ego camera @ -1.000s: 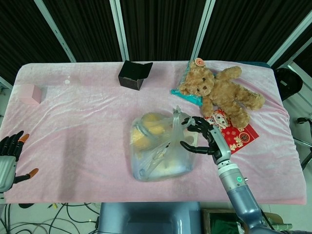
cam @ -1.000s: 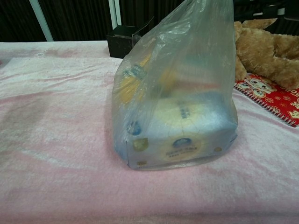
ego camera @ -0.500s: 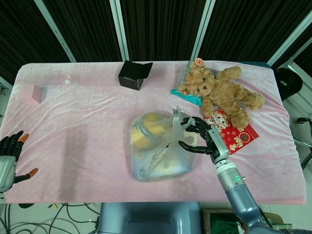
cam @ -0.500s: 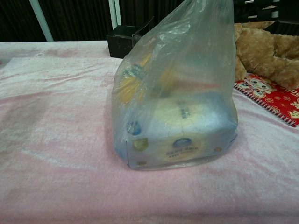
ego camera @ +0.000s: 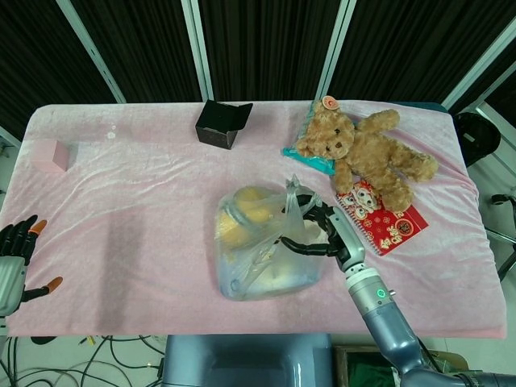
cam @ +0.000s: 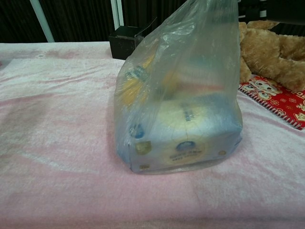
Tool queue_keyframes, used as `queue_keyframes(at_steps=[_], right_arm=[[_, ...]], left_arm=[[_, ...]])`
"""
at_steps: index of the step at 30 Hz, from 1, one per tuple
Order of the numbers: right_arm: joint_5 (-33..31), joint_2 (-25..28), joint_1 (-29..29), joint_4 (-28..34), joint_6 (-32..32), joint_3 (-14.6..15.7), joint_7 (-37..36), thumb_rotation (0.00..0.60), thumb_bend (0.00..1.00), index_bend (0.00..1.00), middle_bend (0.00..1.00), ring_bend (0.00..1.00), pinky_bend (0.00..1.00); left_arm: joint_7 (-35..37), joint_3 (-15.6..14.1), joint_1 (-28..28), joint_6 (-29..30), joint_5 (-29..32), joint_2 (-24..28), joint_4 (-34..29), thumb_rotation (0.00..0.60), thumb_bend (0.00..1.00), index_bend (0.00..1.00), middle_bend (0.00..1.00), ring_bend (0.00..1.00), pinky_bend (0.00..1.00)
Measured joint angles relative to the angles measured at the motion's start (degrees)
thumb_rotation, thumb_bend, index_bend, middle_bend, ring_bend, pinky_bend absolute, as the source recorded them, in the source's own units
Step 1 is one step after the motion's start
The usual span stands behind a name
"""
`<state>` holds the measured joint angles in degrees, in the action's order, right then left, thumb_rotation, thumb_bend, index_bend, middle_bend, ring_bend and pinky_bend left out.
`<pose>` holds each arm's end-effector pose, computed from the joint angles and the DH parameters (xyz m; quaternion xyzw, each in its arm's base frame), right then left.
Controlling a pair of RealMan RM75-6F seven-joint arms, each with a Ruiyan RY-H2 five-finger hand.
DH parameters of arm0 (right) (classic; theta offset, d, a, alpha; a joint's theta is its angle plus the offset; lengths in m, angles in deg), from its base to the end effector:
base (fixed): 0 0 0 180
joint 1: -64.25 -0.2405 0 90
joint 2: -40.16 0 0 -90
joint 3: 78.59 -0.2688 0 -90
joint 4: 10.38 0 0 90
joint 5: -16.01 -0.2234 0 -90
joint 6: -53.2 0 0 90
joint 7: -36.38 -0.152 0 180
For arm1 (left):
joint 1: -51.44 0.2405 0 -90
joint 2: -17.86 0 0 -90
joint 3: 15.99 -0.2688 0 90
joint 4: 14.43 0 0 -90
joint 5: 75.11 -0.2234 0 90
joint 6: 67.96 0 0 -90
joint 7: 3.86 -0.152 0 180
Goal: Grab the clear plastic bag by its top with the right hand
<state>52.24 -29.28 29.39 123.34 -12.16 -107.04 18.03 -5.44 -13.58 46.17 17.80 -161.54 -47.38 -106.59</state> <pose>-0.0585 -0.2933 0.0960 0.3249 -0.7515 0.5600 0.1268 -0.3240 0.1916 0.1461 -0.5994 -0.3793 -0.3909 0.5865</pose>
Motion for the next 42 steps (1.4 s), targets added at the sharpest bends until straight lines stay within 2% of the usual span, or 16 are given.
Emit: queue_keyframes(at_steps=[6,15,21,30,32,38,40,42], right_arm=[[-1.7,-1.0,-1.8,-1.0,0.2,-1.4,0.3,0.600,0.11,0.33,0.33,0.28,0.23],[-6.4,-0.8,-3.8,-0.5,0.9,-5.5,-1.3,0.600,0.11,0.33,0.34,0.29,0.25],[-11.2,0.1,-3.9,0.3,3.5,-8.8,-6.4,0.600,0.12,0.33,0.35,0.31,0.27],[-16.8,2.0,-2.8,0.0,11.6,-13.8,-16.4,0.600,0.12,0.36,0.39,0.36,0.35],[-17.9,2.8,-2.5,-0.3,14.0,-15.0,-18.4,0.600,0.12,0.41,0.44,0.40,0.39],[-20.9,5.6,-2.6,-1.1,18.0,-17.8,-20.8,0.600,0.15,0.61,0.63,0.60,0.59],[-21.8,6.6,-3.1,-1.4,18.8,-18.6,-21.2,0.600,0.18,0.67,0.69,0.66,0.64],[-22.2,7.5,-3.7,-1.8,19.0,-18.8,-20.9,0.600,0.26,0.77,0.79,0.77,0.75]], left_arm=[[0.2,0.0,0.0,-0.1,0.1,0.1,-0.1,0.600,0.00,0.00,0.00,0.00,0.00],[0.6,0.0,-0.2,-0.5,0.2,0.2,-0.1,0.600,0.00,0.00,0.00,0.00,0.00],[0.7,-0.1,-0.2,-0.6,0.3,0.2,-0.1,0.600,0.00,0.00,0.00,0.00,0.00],[0.9,-0.1,-0.1,-0.6,0.3,0.3,-0.2,0.600,0.00,0.00,0.00,0.00,0.00],[0.9,0.0,-0.2,-0.7,0.4,0.3,-0.2,0.600,0.00,0.00,0.00,0.00,0.00],[1.0,0.0,-0.2,-0.7,0.4,0.3,-0.2,0.600,0.00,0.00,0.00,0.00,0.00],[1.0,0.0,-0.2,-0.6,0.3,0.3,-0.2,0.600,0.00,0.00,0.00,0.00,0.00],[1.1,0.0,-0.2,-0.6,0.3,0.3,-0.2,0.600,0.00,0.00,0.00,0.00,0.00]])
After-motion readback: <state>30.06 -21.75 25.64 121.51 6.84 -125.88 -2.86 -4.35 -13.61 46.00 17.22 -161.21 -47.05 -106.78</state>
